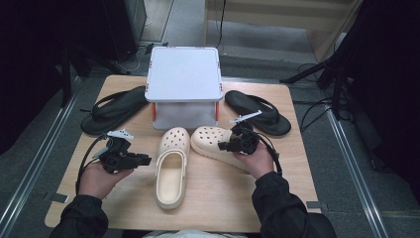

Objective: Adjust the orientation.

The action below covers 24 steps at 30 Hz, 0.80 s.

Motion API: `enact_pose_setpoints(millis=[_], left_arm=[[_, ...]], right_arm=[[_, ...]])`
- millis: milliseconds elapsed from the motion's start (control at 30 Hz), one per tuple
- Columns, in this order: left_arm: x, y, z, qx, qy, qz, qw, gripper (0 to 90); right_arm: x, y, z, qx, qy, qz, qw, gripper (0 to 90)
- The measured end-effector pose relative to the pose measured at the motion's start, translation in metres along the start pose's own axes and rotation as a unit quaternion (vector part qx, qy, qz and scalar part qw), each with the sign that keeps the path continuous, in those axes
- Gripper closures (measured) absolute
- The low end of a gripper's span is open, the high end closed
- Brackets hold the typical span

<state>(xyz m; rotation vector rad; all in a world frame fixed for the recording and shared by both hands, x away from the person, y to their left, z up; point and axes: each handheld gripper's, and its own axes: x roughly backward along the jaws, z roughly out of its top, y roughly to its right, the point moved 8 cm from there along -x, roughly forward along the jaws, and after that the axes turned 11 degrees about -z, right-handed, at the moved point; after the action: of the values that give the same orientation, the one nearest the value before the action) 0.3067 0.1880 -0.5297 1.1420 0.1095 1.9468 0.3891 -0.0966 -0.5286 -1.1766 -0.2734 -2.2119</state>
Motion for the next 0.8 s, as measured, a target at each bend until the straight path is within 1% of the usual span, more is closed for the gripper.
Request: enact_pose_setpoints(millis=[67,167,267,333,400,433,467,500,567,600,667,733,800], left_arm=[[0.000,0.000,0.000,0.000,0.000,-0.001,1.0000,78.4],[0.001,-0.001,0.000,0.001,0.002,0.000,1.0000,79.1],[0.001,-0.001,0.001,0.001,0.003,0.001,1.0000,80.0],[0.002,0.000,0.001,0.001,0.004,0.001,1.0000,82.7],[0.002,0.000,0.001,0.000,0.003,0.000,1.0000,86.9],[0.002,0.000,0.002,-0.001,0.004,0.000,1.0000,88.5],[0.002,-0.001,0.002,0.000,0.003,-0.001,1.0000,89.6],[0.001,-0.001,0.002,0.002,0.003,-0.002,1.0000,89.8],[-0.001,-0.002,0.002,-0.001,-0.001,0.000,1.0000,89.8],[-0.001,-0.002,0.002,-0.001,0.000,0.000,1.0000,89.8],[-0.002,-0.003,0.002,-0.001,0.001,0.000,1.0000,89.8],[-0.005,-0.004,0.002,-0.005,-0.002,0.003,1.0000,89.8],[-0.007,-0.004,0.003,-0.001,-0.005,-0.001,1.0000,89.9]], right_arm=[[0.006,0.000,0.001,0.005,0.007,0.001,1.0000,65.8],[0.019,0.003,-0.001,0.011,0.017,0.006,0.9998,65.3],[0.033,0.007,-0.004,0.010,0.028,0.008,0.9995,66.4],[0.041,0.011,-0.007,0.015,0.030,0.015,0.9993,72.8],[0.046,0.015,-0.010,0.025,0.032,0.013,0.9991,81.6],[0.048,0.018,-0.012,0.030,0.032,0.008,0.9990,85.5],[0.048,0.022,-0.015,0.032,0.028,0.002,0.9991,88.7],[0.047,0.025,-0.016,0.033,0.025,-0.002,0.9991,90.0],[0.042,0.031,-0.019,0.040,0.017,-0.016,0.9989,90.0],[0.039,0.034,-0.020,0.046,0.015,-0.027,0.9984,90.0],[0.035,0.035,-0.020,0.061,0.015,-0.036,0.9974,90.0],[0.029,0.032,-0.020,0.070,0.014,-0.035,0.9968,90.0],[0.024,0.029,-0.020,0.083,0.012,-0.038,0.9957,89.6]])
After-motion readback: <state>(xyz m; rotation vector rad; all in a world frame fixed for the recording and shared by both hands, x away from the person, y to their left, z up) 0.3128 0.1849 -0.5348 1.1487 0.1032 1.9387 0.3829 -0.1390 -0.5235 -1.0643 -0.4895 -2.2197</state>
